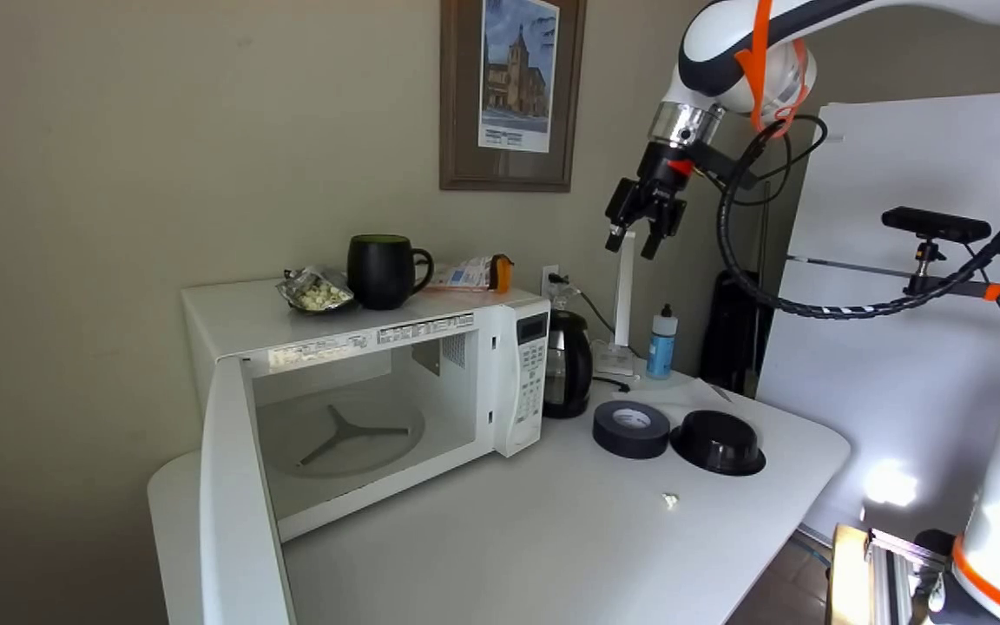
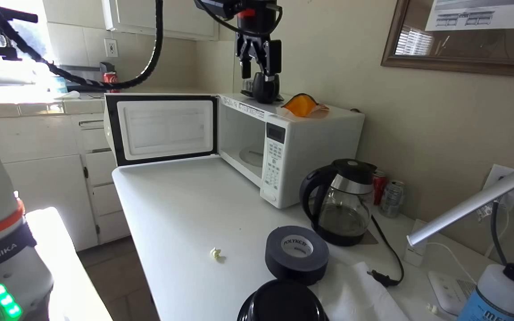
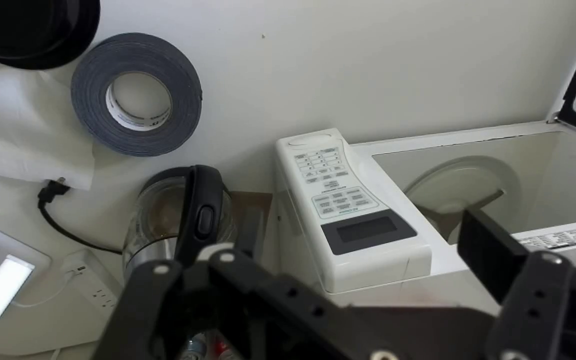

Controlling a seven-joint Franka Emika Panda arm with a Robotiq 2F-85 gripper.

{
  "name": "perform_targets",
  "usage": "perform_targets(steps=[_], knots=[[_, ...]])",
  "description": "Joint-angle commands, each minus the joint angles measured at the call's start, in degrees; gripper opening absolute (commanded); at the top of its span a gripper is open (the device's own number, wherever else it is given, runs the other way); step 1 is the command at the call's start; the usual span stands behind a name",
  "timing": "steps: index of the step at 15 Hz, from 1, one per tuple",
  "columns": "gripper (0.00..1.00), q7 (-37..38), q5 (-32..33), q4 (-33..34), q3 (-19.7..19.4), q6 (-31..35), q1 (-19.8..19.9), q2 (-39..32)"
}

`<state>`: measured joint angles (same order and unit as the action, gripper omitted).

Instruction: Pick up the black mug from the microwave top and put it on the kitchen counter

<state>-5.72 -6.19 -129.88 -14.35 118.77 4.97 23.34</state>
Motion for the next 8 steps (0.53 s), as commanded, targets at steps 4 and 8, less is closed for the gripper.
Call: perform_targets(steps=[4, 8], knots=[[1.0, -9.8, -2.2, 5.1, 1.8, -9.1, -2.8, -3.6], [1.0, -13.1, 0.8, 10.8, 6.0, -14.8, -5.0, -8.4]])
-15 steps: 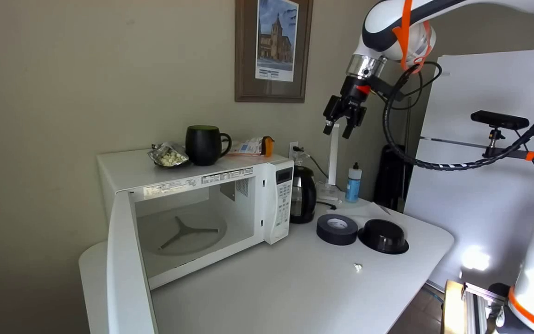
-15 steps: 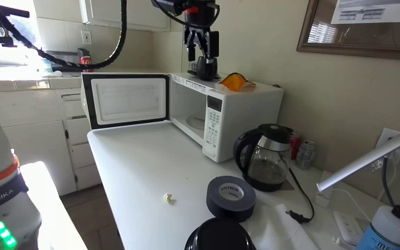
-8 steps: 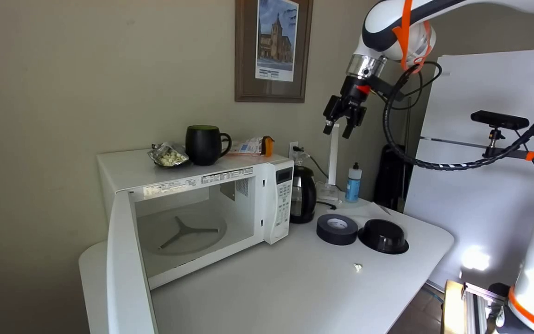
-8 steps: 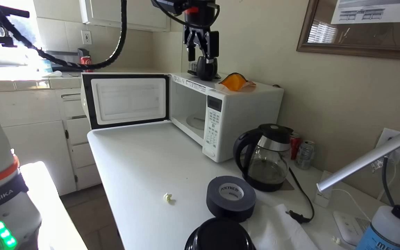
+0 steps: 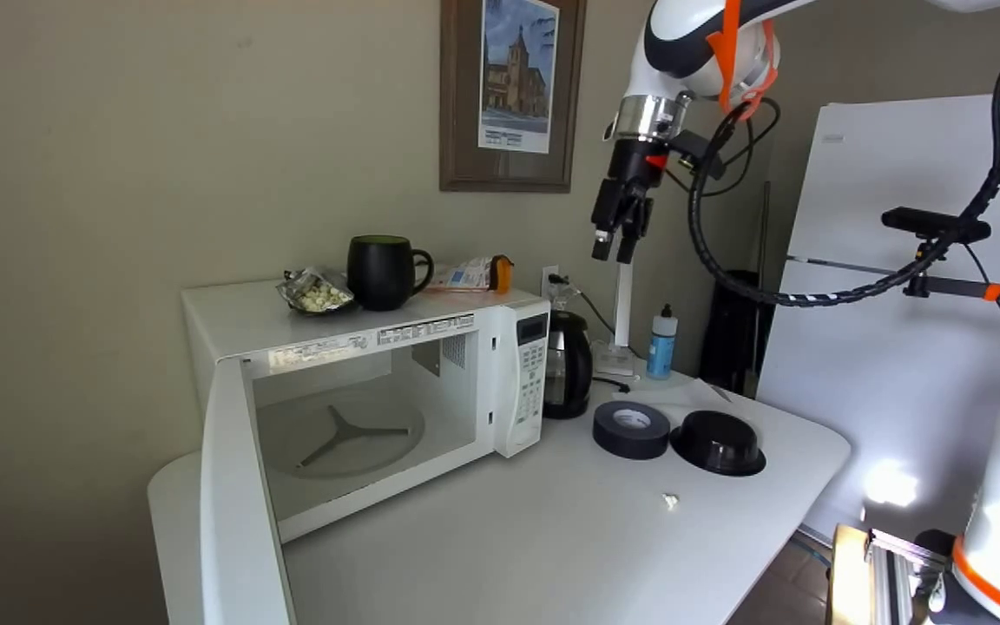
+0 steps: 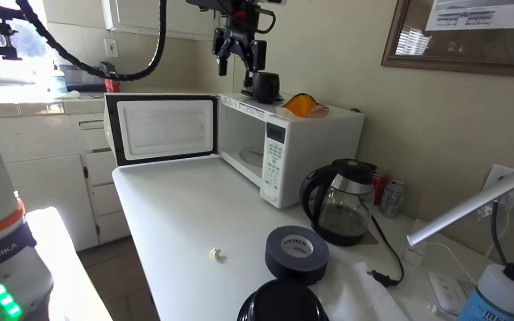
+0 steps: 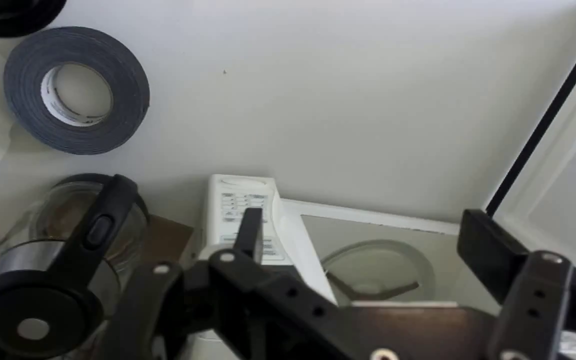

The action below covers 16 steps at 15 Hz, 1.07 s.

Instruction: Pick up the black mug from the microwave top and put it on the kitchen counter

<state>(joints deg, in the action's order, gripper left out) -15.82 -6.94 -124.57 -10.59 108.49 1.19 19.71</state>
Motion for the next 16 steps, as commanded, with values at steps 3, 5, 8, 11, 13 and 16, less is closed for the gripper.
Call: perform_targets(steps=[3, 5, 8, 11, 13, 16], knots=[[1.0, -4.9, 6.8, 11.2, 5.4, -6.3, -1.8, -9.3], [1.0, -7.0, 11.1, 14.4, 6.8, -5.8, -2.0, -11.9], [1.0, -5.5, 9.8, 12.5, 7.2, -3.9, -1.6, -10.6], [1.0, -6.1, 10.3, 13.7, 7.3, -4.2, -1.5, -11.7], [1.0, -14.4, 5.0, 14.3, 6.3, -1.2, -2.1, -11.7], [1.0, -24.4, 2.3, 18.4, 6.1, -2.5, -2.4, -13.8]])
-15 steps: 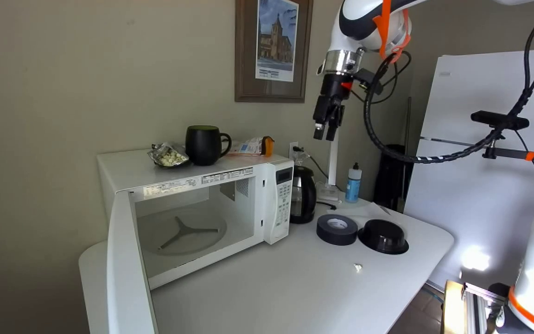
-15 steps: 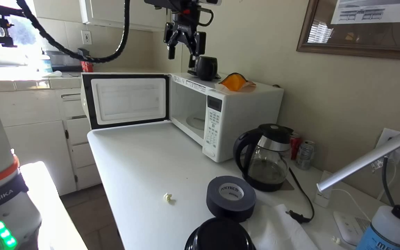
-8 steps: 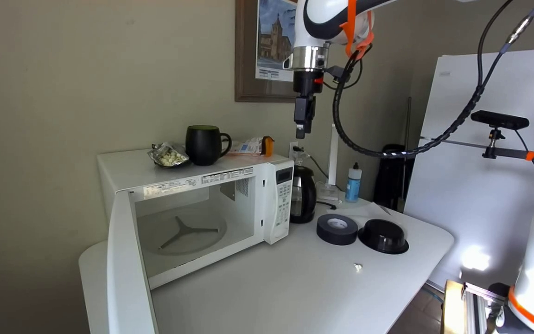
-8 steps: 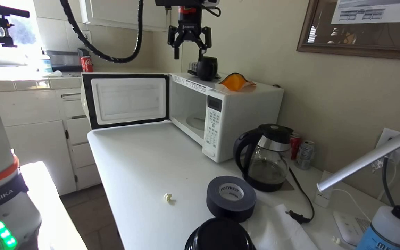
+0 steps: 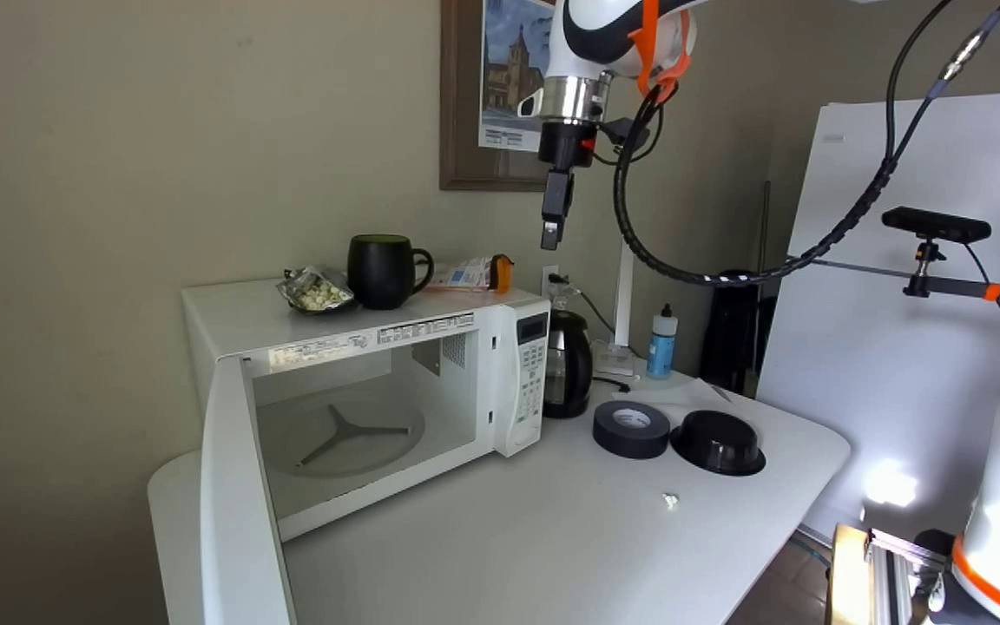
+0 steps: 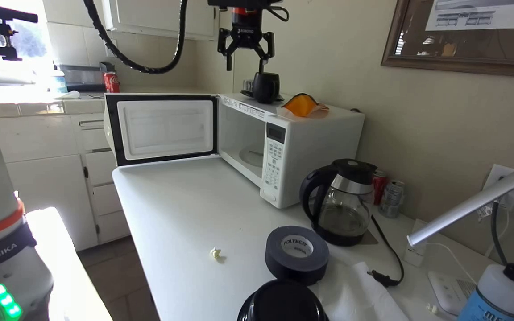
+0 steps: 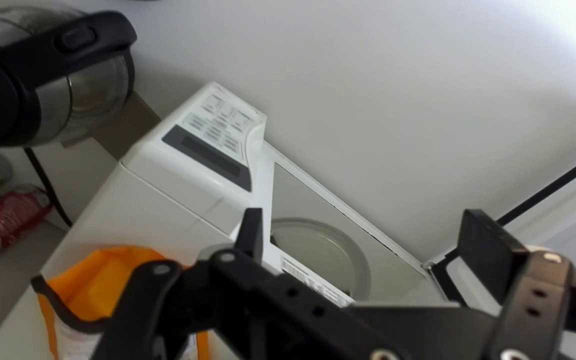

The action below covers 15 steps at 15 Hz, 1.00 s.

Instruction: Pick up the black mug from the microwave top and put it on the kitchen counter

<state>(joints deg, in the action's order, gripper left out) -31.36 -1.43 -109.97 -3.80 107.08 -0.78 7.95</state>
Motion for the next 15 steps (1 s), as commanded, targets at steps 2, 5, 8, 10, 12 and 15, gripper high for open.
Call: perform_targets(steps=[2, 5, 8, 10, 12, 15], knots=[[1.0, -15.6, -3.8, 7.5, -0.6, -3.1, -0.2, -4.0], [1.0, -22.4, -2.0, 12.9, 0.1, -3.8, 0.3, -8.0], [1.0, -21.3, -2.2, 11.6, 0.7, -1.9, 0.9, -7.2], [1.0, -21.5, -2.2, 12.6, 0.9, -1.8, 1.2, -8.7], [1.0, -21.5, -2.2, 12.6, 0.9, -1.8, 1.2, -8.5], [1.0, -24.1, -2.8, 13.0, 1.2, 0.9, 1.0, -9.2]])
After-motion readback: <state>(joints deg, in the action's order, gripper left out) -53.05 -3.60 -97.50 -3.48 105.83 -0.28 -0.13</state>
